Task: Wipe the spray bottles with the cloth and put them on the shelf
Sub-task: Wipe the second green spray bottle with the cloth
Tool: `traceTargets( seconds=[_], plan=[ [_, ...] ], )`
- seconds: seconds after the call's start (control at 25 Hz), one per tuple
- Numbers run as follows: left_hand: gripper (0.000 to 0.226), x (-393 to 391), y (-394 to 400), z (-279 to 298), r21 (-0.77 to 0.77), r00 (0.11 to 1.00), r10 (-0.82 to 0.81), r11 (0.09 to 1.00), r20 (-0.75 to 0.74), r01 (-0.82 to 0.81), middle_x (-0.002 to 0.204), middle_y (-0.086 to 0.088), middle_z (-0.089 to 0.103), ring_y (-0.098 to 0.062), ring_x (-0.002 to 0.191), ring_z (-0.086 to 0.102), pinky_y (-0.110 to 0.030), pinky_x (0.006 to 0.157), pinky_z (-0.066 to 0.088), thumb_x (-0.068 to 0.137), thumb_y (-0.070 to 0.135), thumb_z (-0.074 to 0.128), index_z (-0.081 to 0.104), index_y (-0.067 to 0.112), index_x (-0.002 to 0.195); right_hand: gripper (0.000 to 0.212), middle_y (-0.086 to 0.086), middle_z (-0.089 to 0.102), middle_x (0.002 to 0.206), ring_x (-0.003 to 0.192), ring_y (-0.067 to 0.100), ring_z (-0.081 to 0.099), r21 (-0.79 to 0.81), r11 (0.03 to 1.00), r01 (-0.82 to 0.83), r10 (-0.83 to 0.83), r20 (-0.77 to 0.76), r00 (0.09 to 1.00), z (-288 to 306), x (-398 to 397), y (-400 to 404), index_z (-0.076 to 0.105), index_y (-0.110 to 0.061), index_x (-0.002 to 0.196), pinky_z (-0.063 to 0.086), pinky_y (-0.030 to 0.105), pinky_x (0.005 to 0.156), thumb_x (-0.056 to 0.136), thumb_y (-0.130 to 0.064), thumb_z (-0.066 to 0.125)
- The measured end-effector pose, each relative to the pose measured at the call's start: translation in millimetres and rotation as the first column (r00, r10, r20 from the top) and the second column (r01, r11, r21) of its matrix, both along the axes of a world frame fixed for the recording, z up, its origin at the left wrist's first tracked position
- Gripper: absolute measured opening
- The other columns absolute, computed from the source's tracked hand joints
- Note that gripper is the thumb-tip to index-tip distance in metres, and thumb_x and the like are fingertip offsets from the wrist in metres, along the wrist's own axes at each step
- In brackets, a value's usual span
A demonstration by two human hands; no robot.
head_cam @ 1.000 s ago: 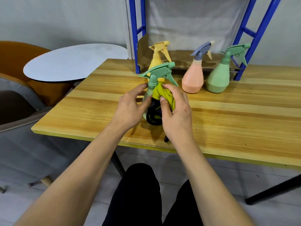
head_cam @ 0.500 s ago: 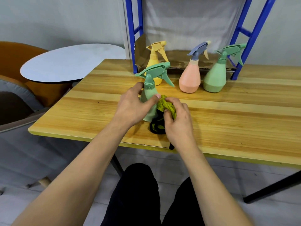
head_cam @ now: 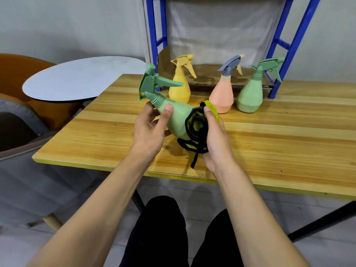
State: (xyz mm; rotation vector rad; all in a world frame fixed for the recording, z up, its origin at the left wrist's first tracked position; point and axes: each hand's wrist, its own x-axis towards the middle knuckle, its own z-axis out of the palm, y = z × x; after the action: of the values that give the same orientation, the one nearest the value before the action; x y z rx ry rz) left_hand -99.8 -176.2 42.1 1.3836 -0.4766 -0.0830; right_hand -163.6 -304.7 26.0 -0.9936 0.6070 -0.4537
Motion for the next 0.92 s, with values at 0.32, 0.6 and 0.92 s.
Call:
traceTargets(
  seconds=[0.32, 0.6, 0.92],
  plan=[
    [0.025, 8.8, 9.8, -14.5, 0.166, 0.979, 0.005, 0.985, 0.203, -0.039, 0.119, 0.007, 0.073, -0.016, 0.112, 0.070, -0.051, 0.092, 0.060, 0.099, 0.048, 0.062, 0.061, 0.032, 0.119, 0.057, 0.010, 0.073, 0.113, 0.093, 0.030, 0.075, -0.149, 0.989, -0.024, -0.001, -0.166, 0.986, -1.9, -0.8, -13.3, 0.056, -0.022, 0.137, 0.064, 0.050, 0.075, 0.085, -0.037, 0.077],
    [0.034, 12.8, 3.6, -20.6, 0.409, 0.897, -0.010, 0.892, 0.443, -0.192, 0.114, 0.012, 0.072, -0.007, 0.105, 0.066, -0.022, 0.087, 0.053, 0.099, 0.046, 0.064, 0.063, 0.022, 0.124, 0.027, 0.000, 0.065, 0.108, 0.098, 0.020, 0.061, -0.797, 0.604, -0.027, -0.039, -0.064, 0.997, -0.2, -10.5, 1.7, 0.057, -0.035, 0.117, 0.051, 0.029, 0.085, 0.091, -0.033, 0.065],
    [0.056, 12.6, -7.9, -22.6, 0.474, 0.889, 0.151, 0.801, 0.432, -0.366, 0.113, 0.003, 0.066, -0.017, 0.105, 0.063, -0.038, 0.086, 0.054, 0.085, 0.067, 0.069, 0.062, 0.028, 0.125, 0.033, -0.005, 0.064, 0.117, 0.108, 0.014, 0.058, -0.803, 0.593, -0.057, -0.013, -0.080, 0.997, -24.3, -21.7, 0.4, 0.061, -0.037, 0.125, 0.045, 0.028, 0.090, 0.095, -0.024, 0.063]
  ],
)
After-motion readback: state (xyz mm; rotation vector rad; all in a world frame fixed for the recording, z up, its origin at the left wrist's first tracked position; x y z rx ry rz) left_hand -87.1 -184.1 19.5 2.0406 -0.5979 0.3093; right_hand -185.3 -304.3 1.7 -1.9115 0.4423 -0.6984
